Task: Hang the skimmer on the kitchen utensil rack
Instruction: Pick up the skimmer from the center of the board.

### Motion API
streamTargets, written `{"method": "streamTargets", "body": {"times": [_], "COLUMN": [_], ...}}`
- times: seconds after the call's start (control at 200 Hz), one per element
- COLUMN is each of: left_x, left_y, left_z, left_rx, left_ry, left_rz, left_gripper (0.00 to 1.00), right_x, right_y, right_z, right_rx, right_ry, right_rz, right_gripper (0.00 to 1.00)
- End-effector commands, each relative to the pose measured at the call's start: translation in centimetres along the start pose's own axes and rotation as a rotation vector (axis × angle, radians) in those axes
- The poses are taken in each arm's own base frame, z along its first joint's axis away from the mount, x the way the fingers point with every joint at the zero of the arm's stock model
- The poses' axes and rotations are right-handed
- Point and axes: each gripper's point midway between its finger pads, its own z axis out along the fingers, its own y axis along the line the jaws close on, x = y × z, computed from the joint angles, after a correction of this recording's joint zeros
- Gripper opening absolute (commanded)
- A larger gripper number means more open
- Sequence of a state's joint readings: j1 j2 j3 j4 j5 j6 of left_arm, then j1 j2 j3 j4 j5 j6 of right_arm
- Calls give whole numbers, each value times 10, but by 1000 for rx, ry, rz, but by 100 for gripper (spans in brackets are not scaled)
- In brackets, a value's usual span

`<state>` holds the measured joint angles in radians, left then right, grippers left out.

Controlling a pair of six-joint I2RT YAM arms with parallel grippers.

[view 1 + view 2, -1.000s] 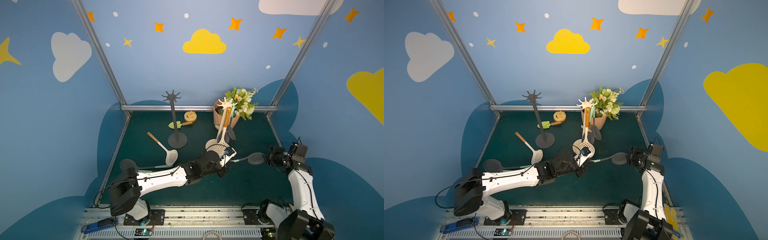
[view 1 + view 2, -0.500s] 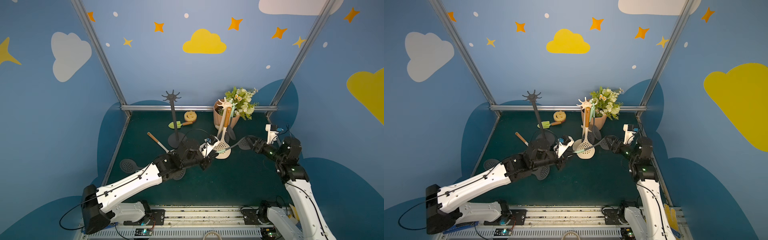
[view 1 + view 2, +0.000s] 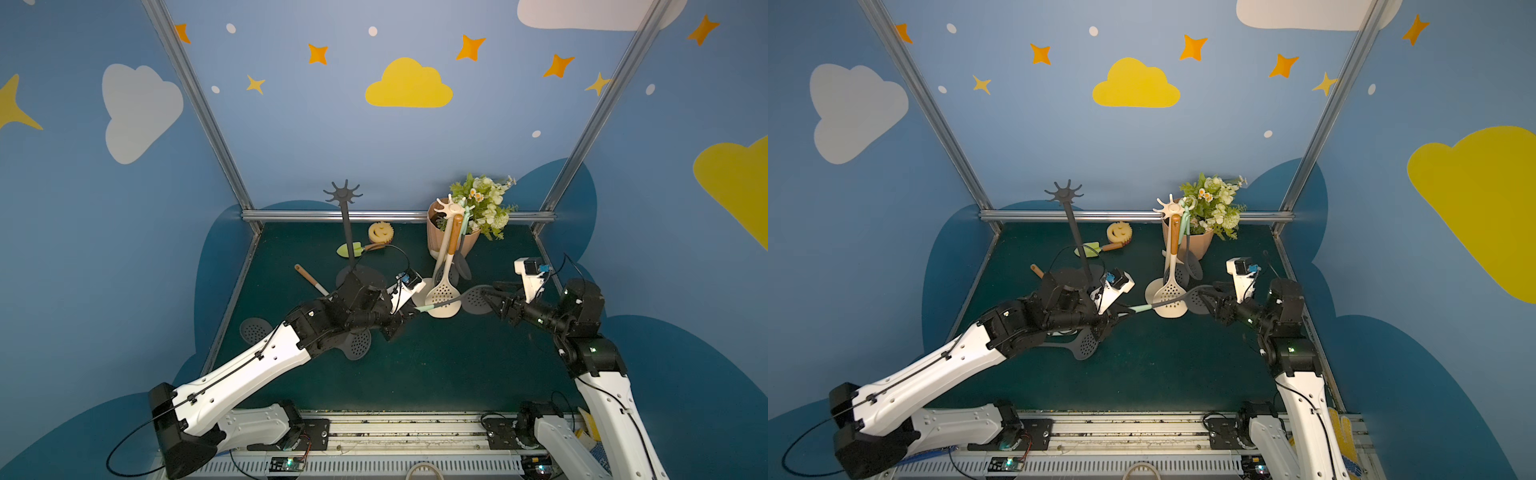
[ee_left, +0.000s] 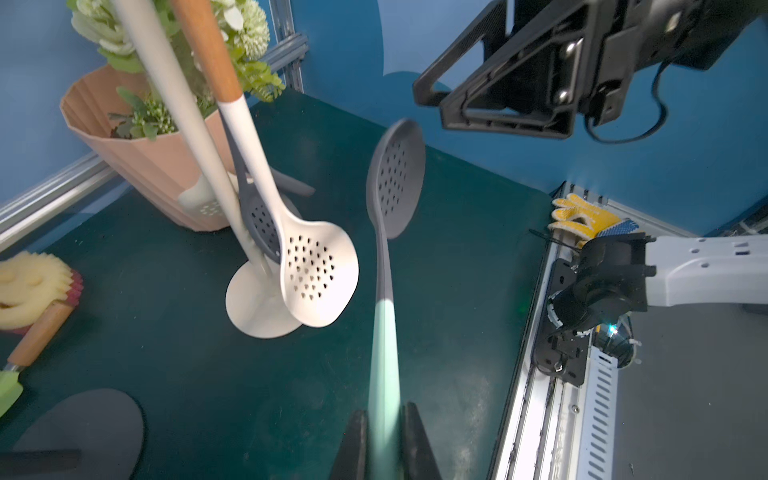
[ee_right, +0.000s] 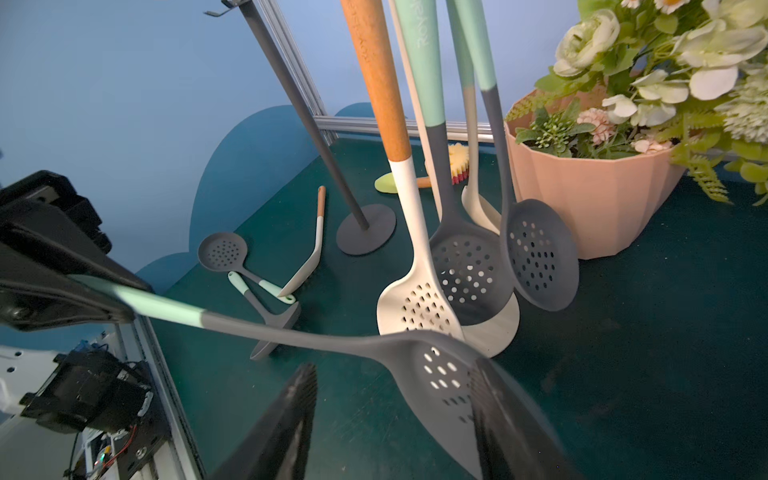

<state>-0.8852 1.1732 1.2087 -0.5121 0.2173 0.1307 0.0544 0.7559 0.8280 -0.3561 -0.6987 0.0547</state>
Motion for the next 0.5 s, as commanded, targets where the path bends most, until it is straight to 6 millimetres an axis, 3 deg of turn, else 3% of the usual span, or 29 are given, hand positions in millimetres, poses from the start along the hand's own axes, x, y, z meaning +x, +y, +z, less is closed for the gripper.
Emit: {"method": "streamTargets", "body": {"times": [0.0,0.1,0.17,0.28,0.496], "left_x": [-1,-4,-6,-8,-12], "left_y": [5,8,7,1,-2], "left_z": [-18,-23,-26,-30,-29], "left_rx": [-13,-21,-9,22,75], "left_ry": [-3,-13,-23,-29,-27], "left_rz": [6,-2,-1,4,8], "left_gripper": [3,4,4,4,3], "right_x": [-8,-9,-10,-4,12], "right_y": [7,3,14,23,65], "right_z": [-3,-1,-1,-1,8], "right_rx": [-19,-9,-72,-103,-271], "right_ry": [-3,-15,-23,-26,5], "right_rz": [37,133,131,29,-212], "right_gripper": [59,59,59,59,59]}}
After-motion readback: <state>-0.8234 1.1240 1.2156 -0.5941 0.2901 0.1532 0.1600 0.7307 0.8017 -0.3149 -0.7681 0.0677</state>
